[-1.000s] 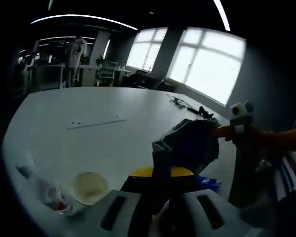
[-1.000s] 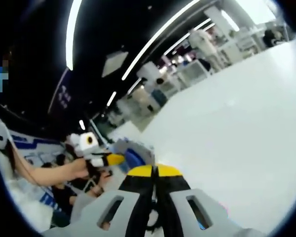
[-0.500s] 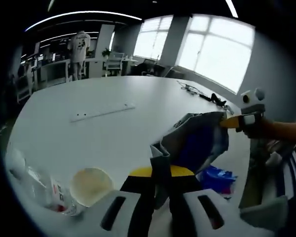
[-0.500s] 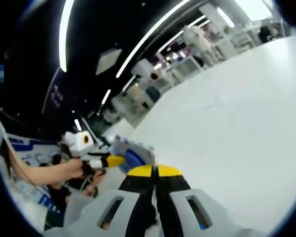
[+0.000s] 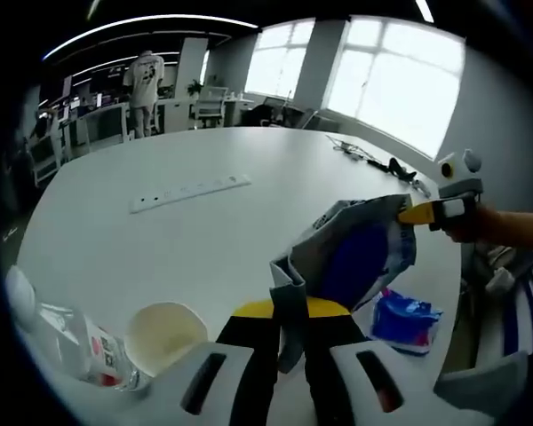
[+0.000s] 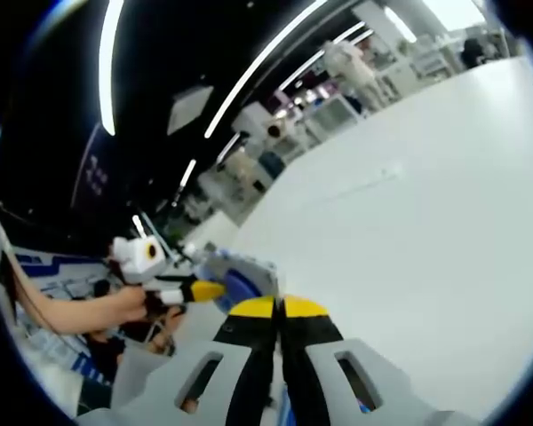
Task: Arrange the tabletop items into an orderly group along one side of the table until the central work area is clear of visible clutter.
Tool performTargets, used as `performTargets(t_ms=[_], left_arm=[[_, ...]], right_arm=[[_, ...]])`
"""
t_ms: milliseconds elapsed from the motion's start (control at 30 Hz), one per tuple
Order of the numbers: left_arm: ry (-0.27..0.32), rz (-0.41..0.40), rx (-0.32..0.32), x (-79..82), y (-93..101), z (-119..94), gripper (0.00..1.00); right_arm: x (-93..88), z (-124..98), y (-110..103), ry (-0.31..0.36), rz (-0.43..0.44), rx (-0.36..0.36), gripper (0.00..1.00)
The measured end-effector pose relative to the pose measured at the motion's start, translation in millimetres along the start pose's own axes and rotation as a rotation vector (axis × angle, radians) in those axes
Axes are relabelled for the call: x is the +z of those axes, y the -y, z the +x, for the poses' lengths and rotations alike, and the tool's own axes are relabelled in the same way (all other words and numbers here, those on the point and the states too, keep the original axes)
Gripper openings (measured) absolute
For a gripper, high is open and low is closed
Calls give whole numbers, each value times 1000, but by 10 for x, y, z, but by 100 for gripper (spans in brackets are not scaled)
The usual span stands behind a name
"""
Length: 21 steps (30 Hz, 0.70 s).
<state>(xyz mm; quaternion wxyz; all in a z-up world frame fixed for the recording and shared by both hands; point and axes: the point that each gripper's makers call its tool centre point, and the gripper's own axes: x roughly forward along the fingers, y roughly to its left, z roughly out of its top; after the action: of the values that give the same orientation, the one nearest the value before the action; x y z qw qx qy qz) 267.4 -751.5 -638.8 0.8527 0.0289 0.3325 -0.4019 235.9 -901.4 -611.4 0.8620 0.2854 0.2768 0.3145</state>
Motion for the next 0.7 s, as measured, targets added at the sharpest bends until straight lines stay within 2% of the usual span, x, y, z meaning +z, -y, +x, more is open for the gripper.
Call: performTargets(t_ms=[333,467,700], left_arm=[[-56,5,59,-98,-94,148,8],[-86,32,84,-142,-116,195,9],[-126,110,175,-175,-215,239,10]], right_arm=[[-67,103,184,-23,36,-29,0],[-83,129,242,-33,42,-37,0],[-116,230,350,-49,67,-52,0]])
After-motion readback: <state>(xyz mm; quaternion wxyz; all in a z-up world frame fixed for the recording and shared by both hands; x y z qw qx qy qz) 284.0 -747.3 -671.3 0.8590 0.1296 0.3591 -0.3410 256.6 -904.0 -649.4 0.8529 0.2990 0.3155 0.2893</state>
